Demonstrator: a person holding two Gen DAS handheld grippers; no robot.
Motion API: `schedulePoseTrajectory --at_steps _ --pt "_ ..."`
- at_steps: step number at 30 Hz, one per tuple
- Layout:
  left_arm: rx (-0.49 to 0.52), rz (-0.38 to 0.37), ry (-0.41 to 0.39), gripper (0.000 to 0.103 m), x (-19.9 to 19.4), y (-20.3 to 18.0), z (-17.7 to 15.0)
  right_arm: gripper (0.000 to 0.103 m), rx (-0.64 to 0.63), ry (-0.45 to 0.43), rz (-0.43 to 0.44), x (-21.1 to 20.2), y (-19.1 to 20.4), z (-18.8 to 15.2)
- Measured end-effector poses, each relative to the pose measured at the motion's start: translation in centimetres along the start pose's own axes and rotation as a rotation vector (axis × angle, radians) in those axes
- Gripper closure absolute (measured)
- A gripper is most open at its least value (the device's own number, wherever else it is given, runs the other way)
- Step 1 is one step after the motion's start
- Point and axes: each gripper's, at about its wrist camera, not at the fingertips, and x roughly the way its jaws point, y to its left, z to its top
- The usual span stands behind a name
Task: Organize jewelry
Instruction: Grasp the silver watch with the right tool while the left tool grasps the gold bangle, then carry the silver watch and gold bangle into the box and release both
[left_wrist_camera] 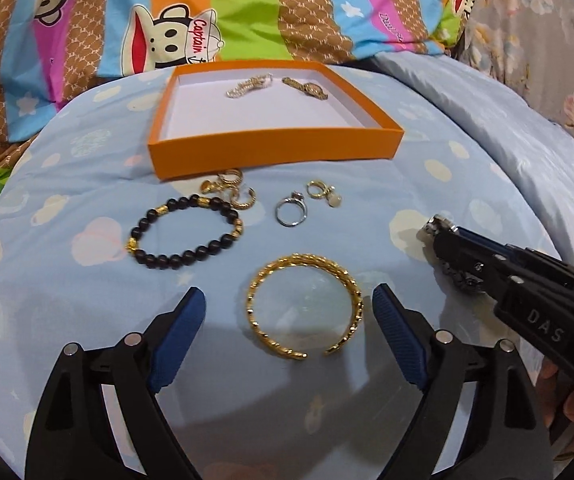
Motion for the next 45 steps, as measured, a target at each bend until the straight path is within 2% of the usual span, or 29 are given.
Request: schedulePoseTrajectory --at_steps 2,7,8,15,30,36,45 --pt "0.004 0.012 -0.003 0.023 0.1 -0.2 0.0 0.088 0.001 0.001 -0.002 0.0 -0.1 -0.1" --pt "0.014 0.013 -0.010 0.045 -0.1 -0.2 0.0 0.088 -0.010 -0.006 -0.002 -0.2 0.0 -0.1" --pt "0.015 0.012 -0.011 0.046 -0.2 -0.3 0.0 0.088 -0.013 -0.008 -0.003 -0.3 0.0 -0.1" --pt "-0.002 -0.029 -0.009 0.046 -0.8 -0.1 0.0 0.090 -0.029 -0.038 -0.016 -1.1 0.6 0.1" --pt "0.023 -0.004 -0.072 0.046 -3.6 0.1 2.1 0.090 -0.046 -0.127 -0.048 -3.1 1.2 2.7" --pt "-0.001 0.030 -0.109 0.046 -4.0 1.9 4.3 0.090 -0.040 -0.153 -0.028 -3.0 0.7 5.3" --pt "-0.019 0.115 -0.174 0.046 -2.6 4.6 10.4 0.090 -0.039 -0.177 -0.042 -0.1 0.3 11.3"
